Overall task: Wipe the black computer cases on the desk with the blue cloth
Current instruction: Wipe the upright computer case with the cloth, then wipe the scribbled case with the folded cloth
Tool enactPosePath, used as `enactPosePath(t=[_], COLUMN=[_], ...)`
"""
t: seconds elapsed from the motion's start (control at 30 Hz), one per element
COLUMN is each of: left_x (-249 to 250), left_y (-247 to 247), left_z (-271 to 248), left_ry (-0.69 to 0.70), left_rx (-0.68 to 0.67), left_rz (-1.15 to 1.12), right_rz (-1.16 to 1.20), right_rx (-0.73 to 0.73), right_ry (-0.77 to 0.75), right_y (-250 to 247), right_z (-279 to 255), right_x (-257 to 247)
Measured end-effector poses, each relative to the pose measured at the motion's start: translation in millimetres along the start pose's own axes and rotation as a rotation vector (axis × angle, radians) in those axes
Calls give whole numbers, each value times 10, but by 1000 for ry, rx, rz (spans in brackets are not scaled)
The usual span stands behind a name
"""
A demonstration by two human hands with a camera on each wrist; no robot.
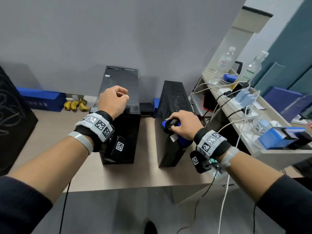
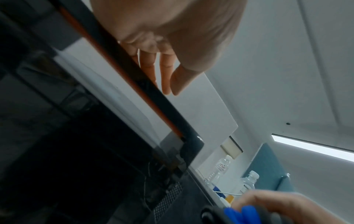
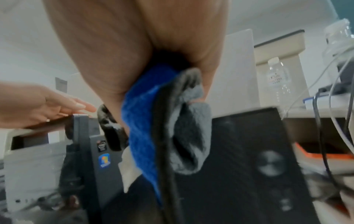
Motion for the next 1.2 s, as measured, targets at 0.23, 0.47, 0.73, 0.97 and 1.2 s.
enactPosePath(t=[0.23, 0.47, 0.73, 0.97, 1.2], left_x=[-162, -690, -807, -865, -1017], left_y=[-323, -657, -711, -761, -1291], left_z=[-102, -226, -225, -263, -279], left_ry=[52, -159, -143, -139, -108], left_rx=[-32, -1, -64, -88, -108], left_rz=[-19, -60, -206, -317, -297], right_rz=[431, 202, 236, 223, 269], right_rx=[151, 111, 94, 162, -294], right_ry=[-85, -169, -192, 1, -306], right_y=[79, 369, 502, 245, 1071], right_z=[-85, 54, 71, -324, -632], right_x=[-819, -1810, -1877, -1443, -2475])
Point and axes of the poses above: each hand's wrist, its own z-axis towards the middle knuckle, its own y-axis out of the palm, x = y × z, the point moved 1 cm from there along z, towards the middle knuckle, and after that the axes turned 15 degrees about y, right-handed, at the moved point
